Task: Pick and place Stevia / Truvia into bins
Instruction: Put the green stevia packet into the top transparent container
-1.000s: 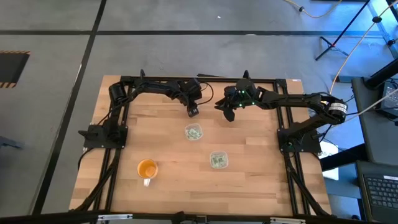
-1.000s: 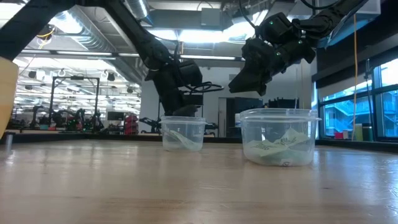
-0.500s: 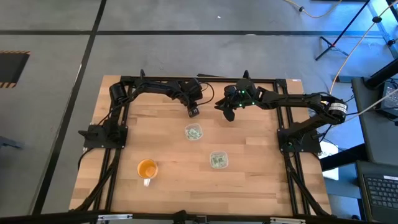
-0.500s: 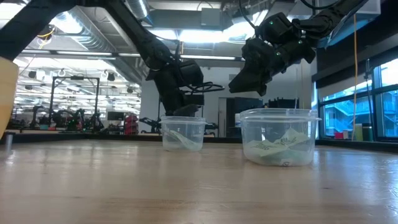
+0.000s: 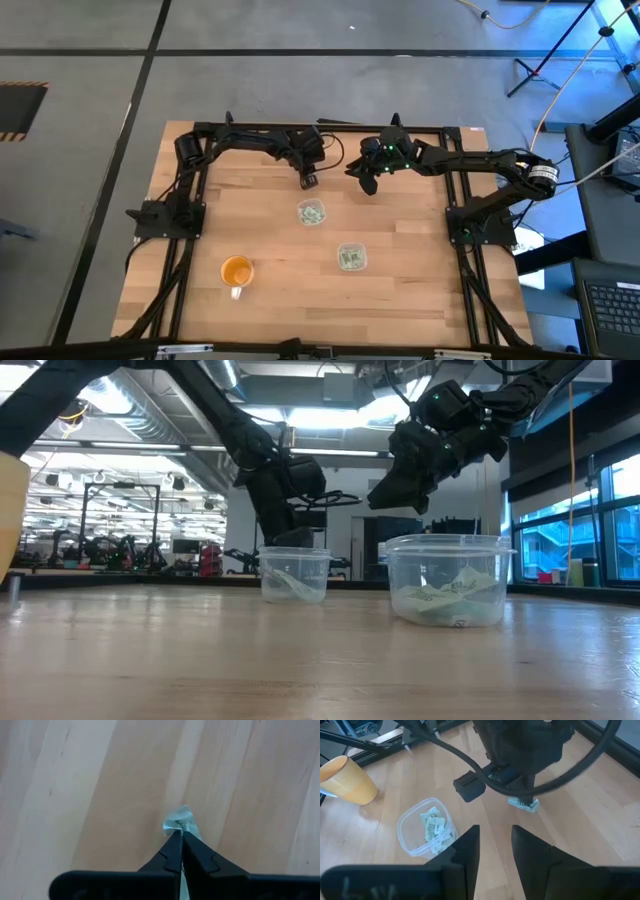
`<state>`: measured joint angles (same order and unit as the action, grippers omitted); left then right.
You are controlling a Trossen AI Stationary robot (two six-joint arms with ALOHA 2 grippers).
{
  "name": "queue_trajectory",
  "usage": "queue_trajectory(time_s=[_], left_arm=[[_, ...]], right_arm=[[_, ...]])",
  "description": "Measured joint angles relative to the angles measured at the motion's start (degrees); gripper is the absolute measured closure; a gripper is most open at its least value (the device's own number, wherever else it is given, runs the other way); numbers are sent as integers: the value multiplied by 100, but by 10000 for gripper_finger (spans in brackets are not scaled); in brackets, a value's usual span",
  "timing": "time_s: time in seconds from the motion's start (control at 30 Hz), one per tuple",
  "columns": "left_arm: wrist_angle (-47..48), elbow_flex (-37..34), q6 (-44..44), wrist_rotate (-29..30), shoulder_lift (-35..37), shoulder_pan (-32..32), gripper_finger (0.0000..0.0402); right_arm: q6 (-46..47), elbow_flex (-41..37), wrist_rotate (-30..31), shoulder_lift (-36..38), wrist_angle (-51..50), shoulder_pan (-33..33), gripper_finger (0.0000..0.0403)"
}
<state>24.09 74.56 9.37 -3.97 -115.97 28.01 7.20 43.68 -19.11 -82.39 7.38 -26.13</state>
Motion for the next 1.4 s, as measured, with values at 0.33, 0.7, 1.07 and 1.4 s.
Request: queue_trajectory(time_s=[0.33, 0.7, 1.07, 1.4], left_arm=[[216, 5, 44, 7, 321, 56, 398], [755, 14, 485, -107, 1134, -149, 397], [1261, 18, 492, -783, 1831, -997, 398], [1050, -252, 473, -1424, 1819, -1641, 398]], right_arm=[[4, 0, 0, 0, -2, 1, 287], [43, 0, 0, 0, -38, 0, 287], [-21, 0, -2, 0, -317, 0, 287], [-24, 0, 0, 0, -321, 0, 287]])
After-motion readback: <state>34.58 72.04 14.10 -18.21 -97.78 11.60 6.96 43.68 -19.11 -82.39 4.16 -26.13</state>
